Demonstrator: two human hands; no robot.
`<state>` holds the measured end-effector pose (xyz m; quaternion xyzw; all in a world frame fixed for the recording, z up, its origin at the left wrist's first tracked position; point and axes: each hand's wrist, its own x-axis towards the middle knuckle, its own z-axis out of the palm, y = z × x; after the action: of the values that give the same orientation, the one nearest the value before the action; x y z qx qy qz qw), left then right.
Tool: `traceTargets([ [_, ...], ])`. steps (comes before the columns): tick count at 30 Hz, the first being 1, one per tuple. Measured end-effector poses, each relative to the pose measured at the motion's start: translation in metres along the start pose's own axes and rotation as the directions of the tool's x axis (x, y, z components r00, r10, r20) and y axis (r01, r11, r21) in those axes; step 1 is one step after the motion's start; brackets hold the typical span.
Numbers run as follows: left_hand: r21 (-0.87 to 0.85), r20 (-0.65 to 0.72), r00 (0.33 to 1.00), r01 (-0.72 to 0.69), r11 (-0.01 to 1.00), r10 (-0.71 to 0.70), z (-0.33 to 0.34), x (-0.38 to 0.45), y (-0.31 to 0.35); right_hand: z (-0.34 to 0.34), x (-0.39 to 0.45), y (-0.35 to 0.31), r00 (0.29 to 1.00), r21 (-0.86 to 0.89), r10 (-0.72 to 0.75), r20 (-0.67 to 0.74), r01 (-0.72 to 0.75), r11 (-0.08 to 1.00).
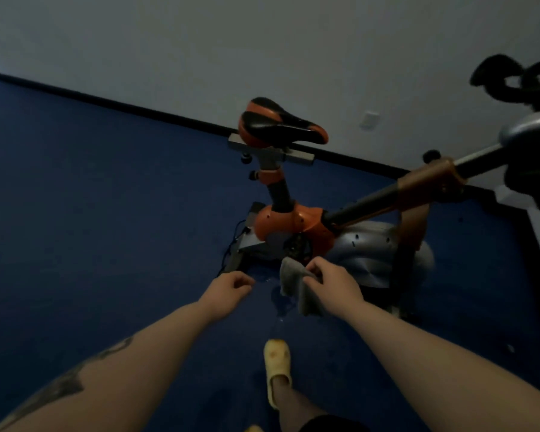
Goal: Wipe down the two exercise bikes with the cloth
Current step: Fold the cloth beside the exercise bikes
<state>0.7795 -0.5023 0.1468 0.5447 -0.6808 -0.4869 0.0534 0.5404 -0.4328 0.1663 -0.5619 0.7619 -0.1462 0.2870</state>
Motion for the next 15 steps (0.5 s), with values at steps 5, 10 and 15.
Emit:
traceTargets([
  [5, -0.033, -0.052, 0.998, 0.039, 0.999, -0.041, -0.047, 0.028, -0.013, 0.013, 0.072, -0.046, 0.996, 0.004, -0.079, 0.051, 0.078, 0.997],
  [10, -0.067, -0.131, 0.987, 0.084, 0.994, -0.092, -0.108, 0.052, -0.028, 0.018, 0.140, -0.101, 0.974, 0.006, -0.174, 0.142, 0.175, 0.985],
  [15, -0.180, -0.258, 0.954, 0.111, 0.977, -0.155, -0.160, 0.074, -0.055, 0.038, 0.193, -0.156, 0.950, -0.064, -0.228, 0.215, 0.246, 0.967],
])
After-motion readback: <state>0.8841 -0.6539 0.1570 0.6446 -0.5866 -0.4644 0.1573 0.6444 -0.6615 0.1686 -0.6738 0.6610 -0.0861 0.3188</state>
